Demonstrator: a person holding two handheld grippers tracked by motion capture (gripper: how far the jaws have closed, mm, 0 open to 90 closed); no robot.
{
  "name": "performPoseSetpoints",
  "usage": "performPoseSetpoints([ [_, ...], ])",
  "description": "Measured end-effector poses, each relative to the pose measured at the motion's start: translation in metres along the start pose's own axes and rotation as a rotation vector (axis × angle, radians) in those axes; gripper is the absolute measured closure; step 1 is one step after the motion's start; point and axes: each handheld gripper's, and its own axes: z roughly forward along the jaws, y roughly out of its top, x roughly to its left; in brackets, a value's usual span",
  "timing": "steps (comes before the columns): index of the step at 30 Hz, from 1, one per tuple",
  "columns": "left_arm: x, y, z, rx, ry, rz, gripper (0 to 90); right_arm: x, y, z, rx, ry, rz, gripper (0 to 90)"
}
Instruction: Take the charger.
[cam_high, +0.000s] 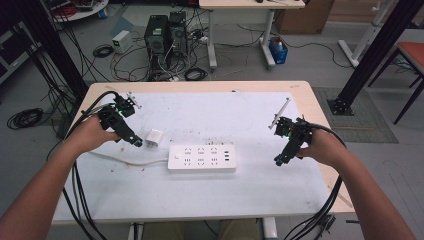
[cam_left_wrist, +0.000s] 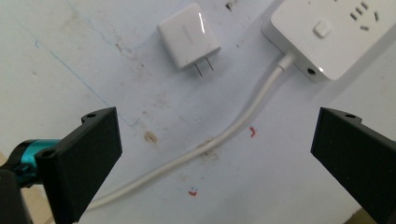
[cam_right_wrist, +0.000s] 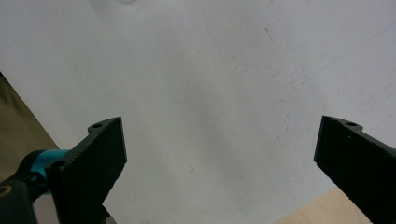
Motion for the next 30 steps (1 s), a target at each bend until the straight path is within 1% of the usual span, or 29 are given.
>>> performPoseSetpoints([
  [1, 0.000, 0.000, 0.000, 0.000, 0.000, 0.000, 1.8, 0.000, 0.000, 0.000, 0.000, 0.000, 0.000, 1.6],
  [2, 0.001, 0.001, 0.000, -0.007, 0.007, -0.020, 1.8, 0.000, 0.000, -0.001, -0.002, 0.000, 0.000, 1.6],
  [3, 0.002, 0.005, 0.002, -0.023, 0.019, -0.068, 1.8, -0.001, 0.000, -0.001, -0.008, -0.002, 0.000, 1.7],
  [4, 0.002, 0.005, 0.002, -0.023, 0.019, -0.068, 1.8, -0.002, -0.001, -0.001, -0.008, 0.000, 0.006, 1.6],
  [6, 0.001, 0.010, 0.006, -0.026, 0.021, -0.096, 1.8, -0.003, -0.001, 0.000, -0.006, 0.000, 0.007, 1.6],
  [8, 0.000, 0.015, 0.009, -0.032, 0.030, -0.121, 1.8, -0.003, -0.001, 0.000, -0.006, -0.002, 0.007, 1.7],
  [9, 0.000, 0.020, 0.012, -0.032, 0.041, -0.156, 1.8, -0.003, -0.001, 0.000, -0.004, -0.001, 0.004, 1.6],
  [10, 0.000, 0.020, 0.012, -0.032, 0.041, -0.156, 1.8, -0.003, -0.001, 0.000, -0.004, -0.001, 0.004, 1.6],
  [11, 0.000, 0.025, 0.017, -0.033, 0.053, -0.189, 1.8, -0.002, -0.001, -0.001, -0.004, -0.005, 0.005, 1.6],
  [12, 0.000, 0.027, 0.020, -0.030, 0.058, -0.202, 1.8, -0.002, -0.001, -0.001, -0.003, -0.006, 0.004, 1.6],
  [14, -0.001, 0.028, 0.022, -0.028, 0.059, -0.209, 1.8, -0.002, -0.001, 0.000, -0.006, -0.006, 0.007, 1.6],
  [15, -0.002, 0.032, 0.030, -0.018, 0.051, -0.231, 1.8, -0.002, -0.001, 0.000, -0.006, -0.007, 0.003, 1.6],
  [18, -0.002, 0.034, 0.034, -0.014, 0.049, -0.241, 1.8, -0.003, -0.001, 0.001, -0.009, -0.006, 0.002, 1.6],
  [19, -0.001, 0.038, 0.044, -0.004, 0.042, -0.260, 1.8, -0.003, 0.000, 0.002, -0.006, -0.006, 0.006, 1.6],
  [20, -0.002, 0.039, 0.050, 0.008, 0.038, -0.266, 1.8, -0.003, 0.000, 0.003, -0.002, -0.006, 0.005, 1.6],
  [21, -0.002, 0.039, 0.050, 0.008, 0.038, -0.266, 1.8, -0.003, 0.000, 0.003, -0.002, -0.006, 0.005, 1.6],
  [22, -0.003, 0.043, 0.066, 0.035, 0.028, -0.275, 1.8, -0.002, 0.000, 0.003, -0.003, -0.004, 0.001, 1.6],
  [23, -0.003, 0.044, 0.070, 0.040, 0.029, -0.278, 1.8, -0.003, 0.000, 0.003, -0.003, -0.006, 0.002, 1.6],
  [24, -0.003, 0.045, 0.074, 0.035, 0.032, -0.290, 1.8, -0.003, 0.000, 0.002, -0.004, -0.005, 0.003, 1.6],
  [25, -0.003, 0.045, 0.074, 0.035, 0.032, -0.290, 1.8, -0.003, 0.000, 0.002, -0.004, -0.005, 0.003, 1.6],
  [26, -0.002, 0.048, 0.083, 0.038, 0.039, -0.303, 1.8, -0.003, -0.001, 0.002, -0.003, -0.004, 0.008, 1.6],
  [27, -0.002, 0.048, 0.083, 0.038, 0.039, -0.303, 1.8, -0.003, -0.001, 0.002, -0.003, -0.004, 0.008, 1.6],
  [28, 0.000, 0.049, 0.091, 0.035, 0.041, -0.316, 1.8, -0.003, -0.001, 0.002, -0.004, -0.005, 0.010, 1.6],
  [29, 0.000, 0.049, 0.091, 0.035, 0.041, -0.316, 1.8, -0.003, -0.001, 0.002, -0.004, -0.005, 0.010, 1.6],
  [30, 0.002, 0.049, 0.099, 0.033, 0.034, -0.317, 1.8, -0.003, -0.002, 0.001, -0.005, -0.003, 0.009, 1.6],
])
